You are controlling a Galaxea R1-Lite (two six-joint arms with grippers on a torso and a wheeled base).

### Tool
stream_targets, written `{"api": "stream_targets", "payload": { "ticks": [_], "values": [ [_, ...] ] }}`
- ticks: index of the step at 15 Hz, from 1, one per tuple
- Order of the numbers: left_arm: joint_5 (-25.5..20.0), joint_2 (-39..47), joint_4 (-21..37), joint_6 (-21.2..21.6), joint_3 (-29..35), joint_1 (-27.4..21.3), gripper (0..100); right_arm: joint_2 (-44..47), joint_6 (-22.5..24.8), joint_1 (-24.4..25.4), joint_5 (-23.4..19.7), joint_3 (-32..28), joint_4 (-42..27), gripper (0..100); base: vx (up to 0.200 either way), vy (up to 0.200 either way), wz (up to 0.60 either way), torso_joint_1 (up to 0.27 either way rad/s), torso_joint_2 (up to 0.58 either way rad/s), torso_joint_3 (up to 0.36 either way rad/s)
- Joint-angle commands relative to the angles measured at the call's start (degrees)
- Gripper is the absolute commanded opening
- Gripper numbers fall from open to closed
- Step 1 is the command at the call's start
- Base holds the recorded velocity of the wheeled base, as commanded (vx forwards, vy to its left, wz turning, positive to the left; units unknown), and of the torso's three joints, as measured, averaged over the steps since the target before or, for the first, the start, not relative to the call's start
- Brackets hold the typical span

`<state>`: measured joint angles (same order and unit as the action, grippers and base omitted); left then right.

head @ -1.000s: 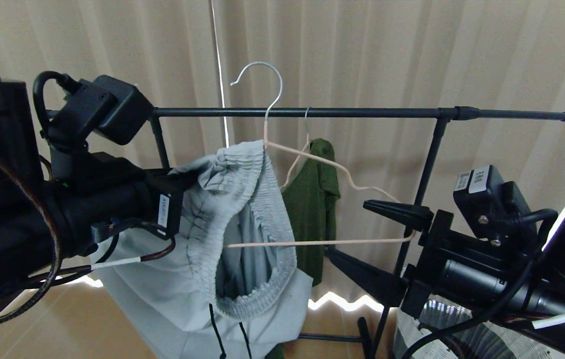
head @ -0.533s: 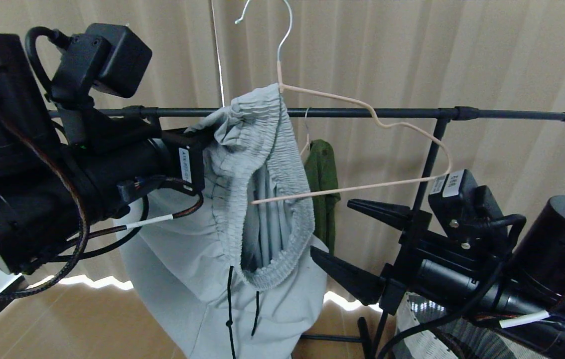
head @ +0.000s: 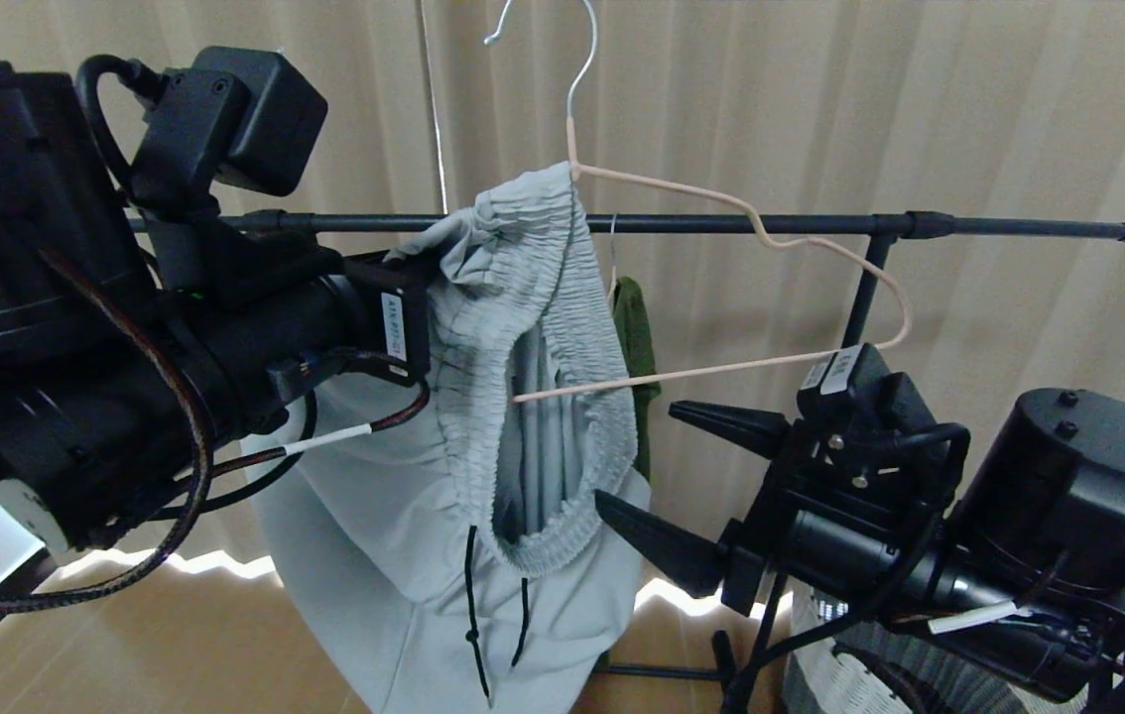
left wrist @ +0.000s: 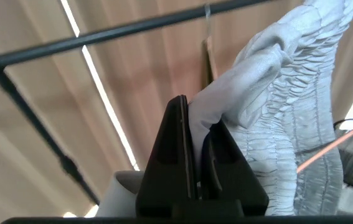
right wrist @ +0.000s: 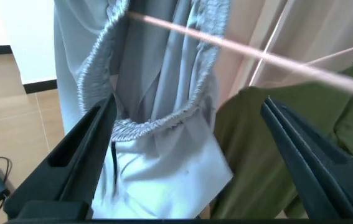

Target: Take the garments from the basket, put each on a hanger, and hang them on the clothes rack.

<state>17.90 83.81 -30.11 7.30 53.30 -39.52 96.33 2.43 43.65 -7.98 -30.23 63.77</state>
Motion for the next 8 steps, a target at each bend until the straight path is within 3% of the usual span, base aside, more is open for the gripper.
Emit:
{"api": "stream_targets", "payload": {
  "ticks": [1, 4, 5, 8],
  "values": [
    [0.03, 0.13, -0.39, -0.01, 0.05, -1.17, 0, 2.20, -0.05, 0.03, -0.01, -1.23, 0.04, 100, 0.000, 0.000, 0.00, 0.000, 0.00, 0.000],
    [-0.05, -0.23, -1.18, -0.01, -0.04, -2.05, 0, 4.04, -0.05, -0.06, 0.43, -2.11, 0.04, 100, 0.000, 0.000, 0.00, 0.000, 0.00, 0.000],
    [-0.05, -0.23, -1.97, -0.01, -0.12, -2.05, 0, 4.22, -0.05, -0.06, 0.60, -2.20, -0.05, 0, 0.000, 0.000, 0.00, 0.000, 0.00, 0.000],
    [-0.14, -0.23, -2.50, 0.08, -0.21, -1.96, 0, 4.13, -0.14, -0.24, 2.36, -2.11, -0.05, 0, 0.000, 0.000, 0.00, 0.000, 0.00, 0.000]
  ]
}}
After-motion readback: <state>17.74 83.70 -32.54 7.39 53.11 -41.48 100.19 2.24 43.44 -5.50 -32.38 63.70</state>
